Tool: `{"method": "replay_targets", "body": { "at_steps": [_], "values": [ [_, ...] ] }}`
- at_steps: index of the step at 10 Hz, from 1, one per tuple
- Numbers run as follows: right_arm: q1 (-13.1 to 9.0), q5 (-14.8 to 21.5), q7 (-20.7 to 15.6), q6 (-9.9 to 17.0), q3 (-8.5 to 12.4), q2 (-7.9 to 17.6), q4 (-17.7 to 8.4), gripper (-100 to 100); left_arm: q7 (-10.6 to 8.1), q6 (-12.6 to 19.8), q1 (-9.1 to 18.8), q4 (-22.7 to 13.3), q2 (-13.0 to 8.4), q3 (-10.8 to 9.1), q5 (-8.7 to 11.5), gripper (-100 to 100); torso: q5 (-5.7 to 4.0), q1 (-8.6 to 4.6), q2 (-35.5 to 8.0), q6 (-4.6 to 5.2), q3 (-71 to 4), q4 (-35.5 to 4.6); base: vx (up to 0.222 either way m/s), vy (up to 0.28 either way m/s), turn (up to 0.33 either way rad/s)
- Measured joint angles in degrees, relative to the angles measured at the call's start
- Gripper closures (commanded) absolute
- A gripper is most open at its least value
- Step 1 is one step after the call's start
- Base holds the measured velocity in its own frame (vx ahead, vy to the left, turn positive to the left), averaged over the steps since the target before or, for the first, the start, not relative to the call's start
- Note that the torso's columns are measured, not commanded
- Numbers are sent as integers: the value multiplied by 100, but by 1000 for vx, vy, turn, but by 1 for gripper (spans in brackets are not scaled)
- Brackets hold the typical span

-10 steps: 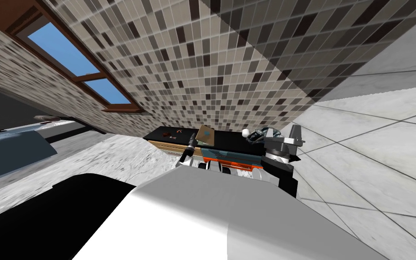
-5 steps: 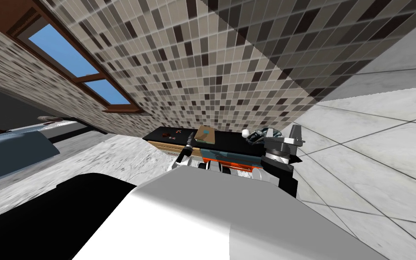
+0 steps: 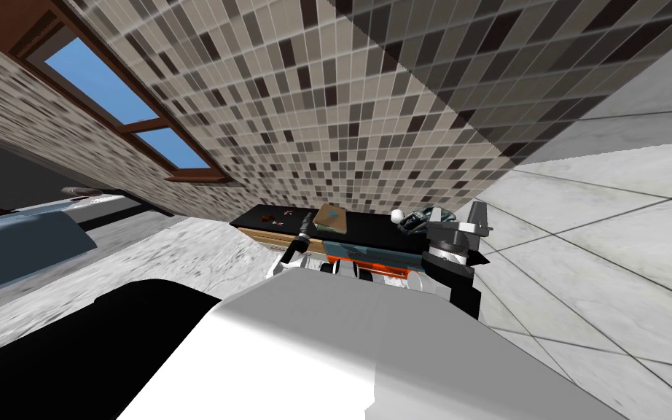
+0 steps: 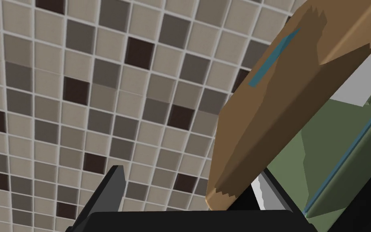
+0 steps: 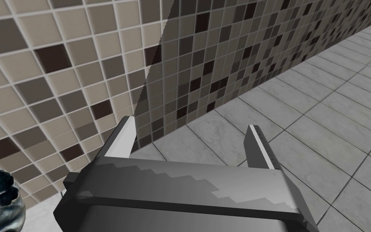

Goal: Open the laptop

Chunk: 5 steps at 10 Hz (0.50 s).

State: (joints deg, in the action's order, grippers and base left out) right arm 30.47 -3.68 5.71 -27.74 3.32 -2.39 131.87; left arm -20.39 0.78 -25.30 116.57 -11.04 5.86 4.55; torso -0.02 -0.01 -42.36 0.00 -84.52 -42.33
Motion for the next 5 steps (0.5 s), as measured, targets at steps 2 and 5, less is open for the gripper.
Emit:
{"method": "replay_targets", "body": {
  "at_steps": [2, 5],
  "values": [
    [0, 0, 0, 0, 0, 0, 0, 0, 1, 6, -6, -11, 0, 2, 0, 0, -1, 0, 1, 0, -2, -1, 0, 0, 0],
    [0, 0, 0, 0, 0, 0, 0, 0, 1, 7, -6, -12, 0, 2, 0, 0, 2, 1, 8, 0, -5, 5, 0, 0, 0]
  ]
}}
